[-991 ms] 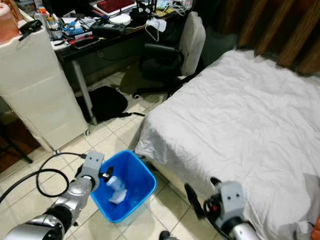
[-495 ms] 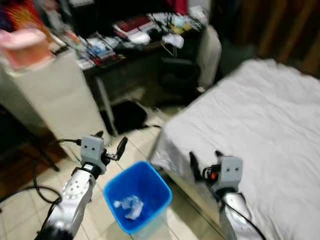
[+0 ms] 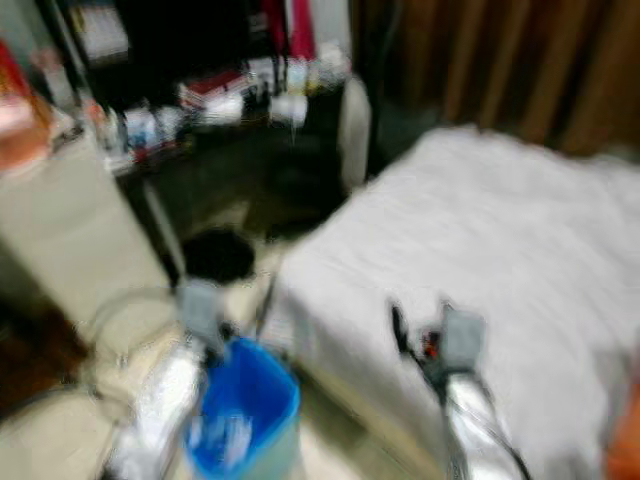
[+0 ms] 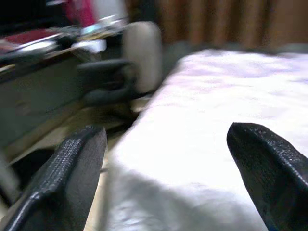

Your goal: Clean up the room

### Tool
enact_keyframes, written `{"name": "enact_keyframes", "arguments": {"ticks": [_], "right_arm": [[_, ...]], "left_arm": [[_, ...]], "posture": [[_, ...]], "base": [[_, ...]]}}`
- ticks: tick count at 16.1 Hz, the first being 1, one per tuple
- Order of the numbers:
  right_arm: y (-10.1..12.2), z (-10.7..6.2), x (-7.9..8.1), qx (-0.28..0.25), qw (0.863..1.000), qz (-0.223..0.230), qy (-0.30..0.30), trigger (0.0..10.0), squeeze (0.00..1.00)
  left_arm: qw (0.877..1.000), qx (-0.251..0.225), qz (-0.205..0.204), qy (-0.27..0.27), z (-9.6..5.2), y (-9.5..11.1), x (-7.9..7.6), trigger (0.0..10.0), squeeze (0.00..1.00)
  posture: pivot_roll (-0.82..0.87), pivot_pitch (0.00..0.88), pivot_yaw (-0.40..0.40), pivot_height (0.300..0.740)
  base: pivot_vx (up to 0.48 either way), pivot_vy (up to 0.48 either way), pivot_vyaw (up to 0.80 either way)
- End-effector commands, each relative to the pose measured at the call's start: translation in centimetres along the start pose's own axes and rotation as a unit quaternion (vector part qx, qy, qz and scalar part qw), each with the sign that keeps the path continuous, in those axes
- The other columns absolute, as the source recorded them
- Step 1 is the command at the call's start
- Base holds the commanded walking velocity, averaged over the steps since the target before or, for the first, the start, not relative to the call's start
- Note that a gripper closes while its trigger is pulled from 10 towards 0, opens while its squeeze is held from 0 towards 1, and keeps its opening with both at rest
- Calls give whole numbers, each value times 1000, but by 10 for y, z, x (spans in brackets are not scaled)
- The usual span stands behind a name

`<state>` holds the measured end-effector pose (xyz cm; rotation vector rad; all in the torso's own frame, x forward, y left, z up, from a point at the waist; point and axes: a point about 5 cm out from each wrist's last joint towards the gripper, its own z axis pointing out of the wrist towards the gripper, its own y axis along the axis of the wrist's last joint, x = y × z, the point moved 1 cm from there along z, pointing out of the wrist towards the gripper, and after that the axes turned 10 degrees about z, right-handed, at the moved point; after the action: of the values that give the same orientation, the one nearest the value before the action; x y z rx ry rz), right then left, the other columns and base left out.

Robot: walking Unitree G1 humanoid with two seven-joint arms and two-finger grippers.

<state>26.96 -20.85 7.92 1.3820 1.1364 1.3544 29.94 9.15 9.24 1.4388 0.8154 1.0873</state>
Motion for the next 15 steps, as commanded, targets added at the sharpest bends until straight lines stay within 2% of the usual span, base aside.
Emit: {"name": "enact_keyframes", "arguments": {"ticks": [1, 2, 4, 6, 8, 10, 11, 12, 13, 15], "right_arm": [[-1, 2, 9, -5, 1000, 3, 13, 10000, 0], [-2, 1, 9, -5, 1000, 3, 15, 10000, 0], [-3, -1, 9, -5, 1000, 4, 16, 10000, 0], [-4, -1, 10, -4, 1000, 2, 14, 10000, 0], [-5, -4, 4, -10, 1000, -2, -2, 10000, 0], [-5, -5, 0, -10, 1000, -6, -8, 10000, 0], [-6, -6, -1, -8, 1000, -7, -9, 10000, 0], [-8, -7, -4, -7, 1000, -18, -12, 10000, 0], [-8, -7, -4, -7, 1000, -18, -12, 10000, 0], [-10, -7, -7, -7, 999, -25, -19, 10000, 0]], "left_arm": [[1000, 11, 20, 14, -3, -2, 15, 10000, 0], [999, 12, 28, 7, -2, -2, 15, 10000, 0], [999, 17, 28, -3, 1, -3, 12, 10000, 0], [999, 31, 21, -7, 6, -8, 12, 10000, 0], [998, 69, 15, -5, 1, -29, 17, 10000, 0], [997, 83, 5, 3, -3, -37, 21, 10000, 0], [996, 89, -13, 10, -3, -39, 22, 10000, 0], [994, 86, -60, 24, 1, -36, 24, 10000, 0], [994, 86, -60, 24, 1, -36, 24, 10000, 0], [997, 65, -19, 22, 3, -29, 25, 10000, 0]], "posture": [[-92, 0, 78, 740], [-99, 0, 83, 740], [-109, 0, 90, 740], [-118, 0, 95, 740], [-132, 0, 97, 740], [-132, 0, 93, 740], [-121, 0, 91, 740], [-118, 0, 90, 740], [-118, 0, 90, 740], [-109, 0, 79, 740]], "base": [[0, 0, 0], [0, 0, 0], [0, -454, 0], [0, -459, -800], [120, 0, -800], [0, 0, -800], [0, 0, -800], [0, 0, -800], [0, 0, -800], [0, 0, -800]]}}
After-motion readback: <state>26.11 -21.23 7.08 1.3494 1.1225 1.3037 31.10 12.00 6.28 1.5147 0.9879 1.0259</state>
